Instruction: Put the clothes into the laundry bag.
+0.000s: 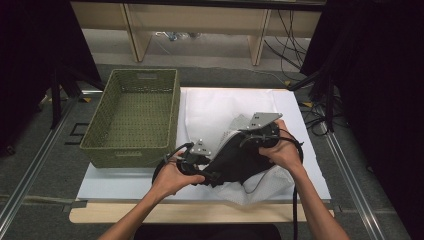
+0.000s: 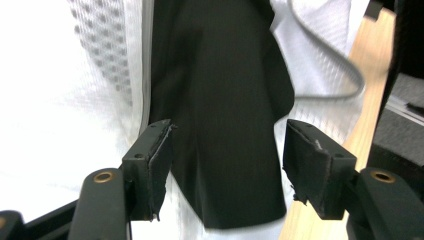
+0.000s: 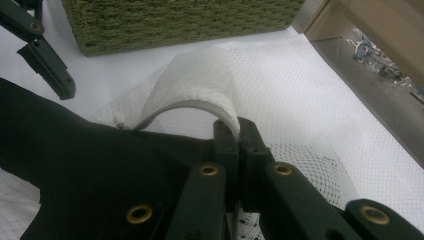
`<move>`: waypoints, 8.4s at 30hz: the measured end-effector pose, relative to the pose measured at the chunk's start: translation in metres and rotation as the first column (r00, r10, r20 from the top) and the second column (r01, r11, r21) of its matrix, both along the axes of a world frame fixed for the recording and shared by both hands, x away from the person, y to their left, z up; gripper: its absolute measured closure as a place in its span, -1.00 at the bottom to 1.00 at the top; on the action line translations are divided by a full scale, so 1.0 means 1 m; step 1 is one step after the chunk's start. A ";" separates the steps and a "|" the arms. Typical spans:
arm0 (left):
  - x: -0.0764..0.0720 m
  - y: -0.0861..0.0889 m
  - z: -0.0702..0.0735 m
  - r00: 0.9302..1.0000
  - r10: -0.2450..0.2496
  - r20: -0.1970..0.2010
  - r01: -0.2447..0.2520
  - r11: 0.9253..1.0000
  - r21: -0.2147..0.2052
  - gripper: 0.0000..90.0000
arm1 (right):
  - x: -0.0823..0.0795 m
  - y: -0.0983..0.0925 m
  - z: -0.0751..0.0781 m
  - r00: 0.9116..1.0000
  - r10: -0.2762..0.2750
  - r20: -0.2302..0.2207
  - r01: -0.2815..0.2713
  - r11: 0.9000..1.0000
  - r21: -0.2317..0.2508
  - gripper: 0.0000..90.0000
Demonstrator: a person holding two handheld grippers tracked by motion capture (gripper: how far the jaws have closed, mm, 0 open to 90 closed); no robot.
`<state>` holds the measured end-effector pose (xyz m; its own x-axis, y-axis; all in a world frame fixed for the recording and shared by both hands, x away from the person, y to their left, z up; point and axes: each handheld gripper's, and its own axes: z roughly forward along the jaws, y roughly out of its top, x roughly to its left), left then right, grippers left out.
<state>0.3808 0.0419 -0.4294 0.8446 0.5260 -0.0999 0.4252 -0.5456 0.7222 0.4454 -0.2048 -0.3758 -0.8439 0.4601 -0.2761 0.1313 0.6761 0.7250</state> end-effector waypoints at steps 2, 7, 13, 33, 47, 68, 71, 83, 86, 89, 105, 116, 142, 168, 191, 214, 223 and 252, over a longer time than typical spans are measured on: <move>-0.001 0.001 -0.003 1.000 0.001 -0.001 -0.001 1.000 0.025 -0.17 | 0.000 0.000 -0.001 1.000 0.000 0.001 0.000 1.000 -0.001 1.00; -0.001 -0.006 -0.009 1.000 -0.014 0.005 0.014 1.000 0.018 0.09 | -0.001 0.001 -0.001 1.000 0.003 -0.005 -0.003 1.000 -0.003 1.00; 0.000 -0.015 -0.014 1.000 -0.005 0.003 0.005 1.000 0.030 0.56 | -0.001 0.001 -0.001 1.000 0.013 0.004 -0.013 1.000 -0.011 1.00; 0.023 -0.056 -0.001 1.000 0.025 -0.012 -0.026 0.999 -0.037 0.90 | -0.001 -0.002 0.006 1.000 -0.003 0.014 0.003 1.000 0.005 1.00; 0.043 -0.059 -0.002 0.996 0.083 -0.014 -0.083 0.996 -0.023 0.76 | 0.000 -0.006 0.008 1.000 -0.001 0.029 0.001 1.000 0.009 1.00; 0.034 -0.058 -0.019 0.999 0.037 -0.012 -0.036 0.999 0.034 0.94 | -0.001 -0.004 0.006 1.000 -0.007 0.015 0.007 1.000 0.006 1.00; 0.043 -0.064 -0.017 0.998 0.062 -0.019 -0.062 0.998 0.024 0.95 | -0.001 -0.003 0.006 1.000 0.004 0.021 -0.004 1.000 0.002 1.00; 0.066 -0.071 -0.013 0.992 0.124 -0.009 -0.124 0.992 -0.009 0.95 | 0.000 -0.004 0.006 1.000 -0.012 0.011 0.011 1.000 0.012 1.00; 0.072 -0.071 -0.011 0.990 0.139 -0.009 -0.139 0.990 -0.001 0.94 | 0.000 -0.005 0.006 1.000 -0.010 0.015 0.010 1.000 0.008 1.00; 0.076 -0.073 -0.013 0.984 0.176 -0.014 -0.177 0.984 -0.035 0.94 | 0.000 -0.004 0.006 1.000 0.001 0.016 -0.001 1.000 0.004 1.00; 0.070 -0.064 -0.019 0.995 0.098 -0.016 -0.097 0.994 0.046 0.85 | -0.001 -0.004 0.006 1.000 -0.008 0.016 0.008 1.000 0.000 1.00; 0.087 -0.072 -0.016 0.987 0.159 0.009 -0.160 0.987 0.032 0.94 | 0.000 -0.005 0.005 1.000 0.005 0.016 -0.005 1.000 -0.007 1.00; 0.064 -0.043 -0.009 0.989 0.146 -0.003 -0.146 0.989 0.007 0.10 | -0.003 -0.007 0.004 1.000 -0.010 0.002 0.010 1.000 -0.009 1.00; 0.019 0.013 -0.022 0.994 0.106 -0.028 -0.103 0.990 0.101 -0.17 | -0.021 0.004 -0.010 0.998 0.056 -0.009 -0.057 0.995 -0.080 1.00; 0.020 0.017 -0.034 0.991 0.095 -0.099 -0.080 0.986 0.148 -0.02 | -0.028 -0.003 -0.039 0.998 0.021 -0.066 -0.030 0.991 -0.133 1.00; 0.000 0.018 -0.034 1.000 0.005 -0.025 -0.001 0.982 0.189 0.97 | -0.033 -0.004 -0.042 0.995 0.035 -0.091 -0.048 0.987 -0.155 1.00; -0.023 0.044 -0.031 1.000 0.006 -0.029 -0.001 0.987 0.159 0.97 | -0.039 0.000 -0.053 0.992 0.058 -0.111 -0.078 0.980 -0.183 1.00; -0.052 0.074 -0.026 0.997 0.073 0.016 -0.073 0.997 0.002 -0.18 | -0.043 0.002 -0.080 0.984 0.048 -0.171 -0.086 0.972 -0.218 1.00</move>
